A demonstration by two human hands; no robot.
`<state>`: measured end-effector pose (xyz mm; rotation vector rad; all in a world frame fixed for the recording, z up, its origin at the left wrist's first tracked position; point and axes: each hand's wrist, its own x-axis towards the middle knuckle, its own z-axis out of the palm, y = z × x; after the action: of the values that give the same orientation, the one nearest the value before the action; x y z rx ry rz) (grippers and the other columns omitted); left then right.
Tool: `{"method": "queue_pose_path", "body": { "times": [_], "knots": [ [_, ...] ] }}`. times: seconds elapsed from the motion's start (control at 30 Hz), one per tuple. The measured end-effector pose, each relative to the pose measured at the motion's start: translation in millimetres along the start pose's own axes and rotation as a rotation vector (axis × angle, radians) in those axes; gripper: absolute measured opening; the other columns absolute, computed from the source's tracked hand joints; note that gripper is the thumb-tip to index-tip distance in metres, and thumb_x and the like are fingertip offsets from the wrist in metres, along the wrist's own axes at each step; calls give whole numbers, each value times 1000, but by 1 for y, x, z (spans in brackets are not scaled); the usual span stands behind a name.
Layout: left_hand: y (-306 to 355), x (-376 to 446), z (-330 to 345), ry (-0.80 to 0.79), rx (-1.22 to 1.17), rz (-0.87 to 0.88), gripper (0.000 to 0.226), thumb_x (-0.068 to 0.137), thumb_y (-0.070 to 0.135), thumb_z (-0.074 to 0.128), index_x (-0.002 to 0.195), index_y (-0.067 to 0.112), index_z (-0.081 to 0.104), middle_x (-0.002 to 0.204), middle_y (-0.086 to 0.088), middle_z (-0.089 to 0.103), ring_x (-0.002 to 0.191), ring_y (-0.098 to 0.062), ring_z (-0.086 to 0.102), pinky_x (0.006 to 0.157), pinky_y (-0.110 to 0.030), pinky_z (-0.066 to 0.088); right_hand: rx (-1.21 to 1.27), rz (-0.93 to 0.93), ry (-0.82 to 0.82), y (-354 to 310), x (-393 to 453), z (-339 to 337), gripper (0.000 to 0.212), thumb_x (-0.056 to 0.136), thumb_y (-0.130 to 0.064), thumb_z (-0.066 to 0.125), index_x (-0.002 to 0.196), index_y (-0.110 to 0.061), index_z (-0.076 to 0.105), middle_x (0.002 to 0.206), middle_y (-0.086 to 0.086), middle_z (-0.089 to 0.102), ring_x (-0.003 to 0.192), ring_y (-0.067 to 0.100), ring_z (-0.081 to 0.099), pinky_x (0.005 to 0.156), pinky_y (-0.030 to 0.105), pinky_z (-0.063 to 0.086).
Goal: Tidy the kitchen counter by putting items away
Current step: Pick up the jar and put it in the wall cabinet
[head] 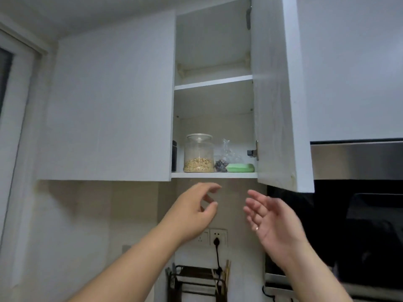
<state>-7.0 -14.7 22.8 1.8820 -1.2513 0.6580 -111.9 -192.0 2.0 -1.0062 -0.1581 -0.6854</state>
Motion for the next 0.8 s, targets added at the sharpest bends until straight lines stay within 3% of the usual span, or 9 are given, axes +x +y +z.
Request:
{"method": "queue_pose_path", "body": {
  "times": [0.07,0.13,0.27,0.33,0.43,0.5,0.63,0.8],
  "knots": [
    [20,-16,7,-79,-14,44,36,96,38,55,132,44,55,117,26,58,100,5,59,87,-23,53,328,81,13,-16,-14,-11,49,104,-39,36,119,-5,67,77,3,64,68,16,60,72,29,45],
    [41,-25,9,-100,-101,50,34,96,41,57,130,41,58,114,24,62,94,0,63,86,-23,54,297,72,-22,-25,-20,-2,54,101,-52,41,112,-6,67,74,1,60,65,14,58,66,27,48],
    [57,-33,11,-24,-113,45,41,89,58,54,126,40,59,112,22,63,86,-4,65,80,-33,57,297,9,-109,-22,-22,33,27,93,-39,55,93,-13,63,66,-2,50,58,13,48,59,25,42],
    [54,-33,6,36,-73,29,50,88,67,47,130,43,58,112,22,65,84,-3,65,81,-36,57,319,-11,-91,-14,-19,44,36,99,-45,51,97,-11,63,62,-2,43,57,14,43,56,26,46],
    [46,-32,-1,80,-201,-56,36,95,66,38,108,49,67,99,24,72,88,3,67,83,-35,57,106,5,-102,5,-11,60,53,97,-50,50,119,-3,65,67,3,46,69,20,48,77,36,48],
    [34,-24,-2,89,-263,-186,44,98,63,30,90,49,70,86,30,72,83,9,67,82,-32,58,-70,24,-88,19,1,72,50,102,-45,47,116,0,66,76,8,54,76,23,54,84,40,50],
    [-11,14,4,148,-411,-455,72,98,66,17,107,25,76,96,2,79,79,-16,76,81,-45,62,-369,12,-57,41,42,81,42,104,-43,47,92,-9,70,70,-1,64,68,15,54,69,34,45],
    [-57,56,18,152,-442,-630,76,102,59,18,108,7,73,100,-5,78,84,-25,76,82,-45,62,-523,-13,-17,66,94,77,40,103,-39,47,88,-9,69,75,2,66,70,17,61,74,37,48]
  ]
}}
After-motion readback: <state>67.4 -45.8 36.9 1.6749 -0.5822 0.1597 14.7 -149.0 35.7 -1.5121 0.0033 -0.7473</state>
